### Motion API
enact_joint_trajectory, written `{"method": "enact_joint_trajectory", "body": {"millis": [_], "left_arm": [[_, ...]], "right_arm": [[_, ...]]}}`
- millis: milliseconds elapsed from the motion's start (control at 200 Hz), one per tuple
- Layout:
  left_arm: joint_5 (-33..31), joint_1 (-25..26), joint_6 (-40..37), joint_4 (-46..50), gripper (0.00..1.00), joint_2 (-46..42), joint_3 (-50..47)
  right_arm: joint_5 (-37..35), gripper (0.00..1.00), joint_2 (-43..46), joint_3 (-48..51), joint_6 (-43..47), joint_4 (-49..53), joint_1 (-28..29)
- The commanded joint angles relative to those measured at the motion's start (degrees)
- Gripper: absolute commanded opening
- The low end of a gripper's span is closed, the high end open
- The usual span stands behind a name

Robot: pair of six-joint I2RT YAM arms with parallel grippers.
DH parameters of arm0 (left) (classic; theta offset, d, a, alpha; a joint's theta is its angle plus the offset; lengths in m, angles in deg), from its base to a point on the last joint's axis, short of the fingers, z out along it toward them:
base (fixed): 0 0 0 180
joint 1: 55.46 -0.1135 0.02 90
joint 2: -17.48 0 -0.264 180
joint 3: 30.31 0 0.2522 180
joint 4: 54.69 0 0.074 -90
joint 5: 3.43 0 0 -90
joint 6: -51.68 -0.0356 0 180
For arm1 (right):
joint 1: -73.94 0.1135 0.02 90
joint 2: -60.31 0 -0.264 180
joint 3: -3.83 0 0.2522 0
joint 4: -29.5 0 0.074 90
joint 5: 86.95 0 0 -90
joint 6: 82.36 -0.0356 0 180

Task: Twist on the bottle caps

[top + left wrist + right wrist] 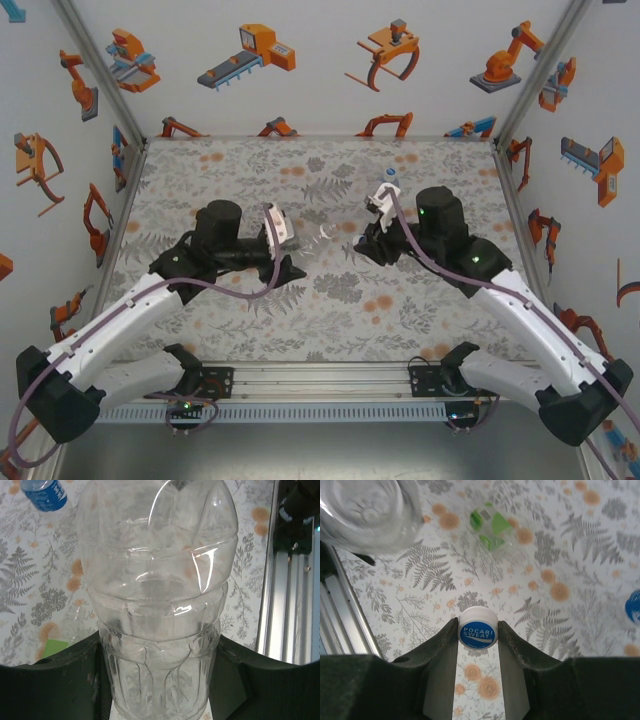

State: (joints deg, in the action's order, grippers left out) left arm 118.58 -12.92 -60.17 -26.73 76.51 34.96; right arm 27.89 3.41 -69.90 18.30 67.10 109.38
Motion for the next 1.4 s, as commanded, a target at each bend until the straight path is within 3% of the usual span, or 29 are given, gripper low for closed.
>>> {"method": "enact_joint_trajectory", "body": {"millis": [0, 120, 636, 1397], "left_arm": [[-1.52, 1.82, -8.76, 3.06, 0.00, -0.60, 1.36], [-1.58, 2.43, -11.02, 3.91, 0.00, -0.57, 1.32], [-2.37, 5.57, -16.08, 5.33, 0.00, -0.17, 1.49], [0.91, 6.15, -16.45, 5.32, 0.00, 1.43, 2.37]], "right_arm": [[7.46, 0.20, 2.48, -2.06, 6.46, 1.73, 0.14], [12.30, 0.19, 3.77, -3.03, 10.79, 3.14, 0.46], [18.71, 0.19, 3.29, -5.64, 14.00, 2.97, 3.74], [16.80, 0.18, 1.23, -7.00, 18.29, 7.75, 6.67]]}}
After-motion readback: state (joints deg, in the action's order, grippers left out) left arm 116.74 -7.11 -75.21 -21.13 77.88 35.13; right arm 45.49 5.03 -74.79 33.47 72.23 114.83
